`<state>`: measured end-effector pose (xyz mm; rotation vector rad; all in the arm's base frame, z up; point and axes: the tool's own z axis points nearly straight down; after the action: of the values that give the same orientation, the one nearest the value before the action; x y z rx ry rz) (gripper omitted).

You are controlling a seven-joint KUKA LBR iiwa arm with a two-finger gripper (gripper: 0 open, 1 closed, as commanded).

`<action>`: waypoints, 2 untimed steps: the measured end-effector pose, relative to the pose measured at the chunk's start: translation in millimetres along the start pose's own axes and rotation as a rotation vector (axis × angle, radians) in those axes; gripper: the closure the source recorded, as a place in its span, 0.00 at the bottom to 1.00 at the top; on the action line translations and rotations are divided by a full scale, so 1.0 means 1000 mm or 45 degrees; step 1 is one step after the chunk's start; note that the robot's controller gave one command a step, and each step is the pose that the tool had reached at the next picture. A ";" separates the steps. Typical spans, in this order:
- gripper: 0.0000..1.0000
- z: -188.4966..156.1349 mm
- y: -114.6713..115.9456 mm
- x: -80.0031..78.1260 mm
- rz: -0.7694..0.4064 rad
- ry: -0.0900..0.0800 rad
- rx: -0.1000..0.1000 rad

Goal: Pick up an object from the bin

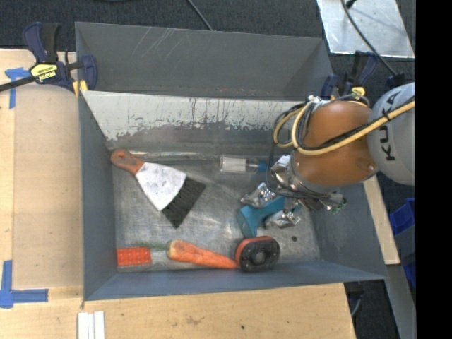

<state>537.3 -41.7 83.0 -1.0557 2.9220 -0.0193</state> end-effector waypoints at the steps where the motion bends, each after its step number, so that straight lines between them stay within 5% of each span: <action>1: 1.00 0.000 0.000 0.000 0.000 0.000 0.000; 2: 1.00 0.000 0.000 0.000 0.001 0.000 0.000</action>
Offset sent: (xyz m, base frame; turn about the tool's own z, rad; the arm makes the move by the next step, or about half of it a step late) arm 0.0099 0.0177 0.1158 0.0393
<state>537.2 -41.6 83.4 -1.0548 2.9221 -0.0190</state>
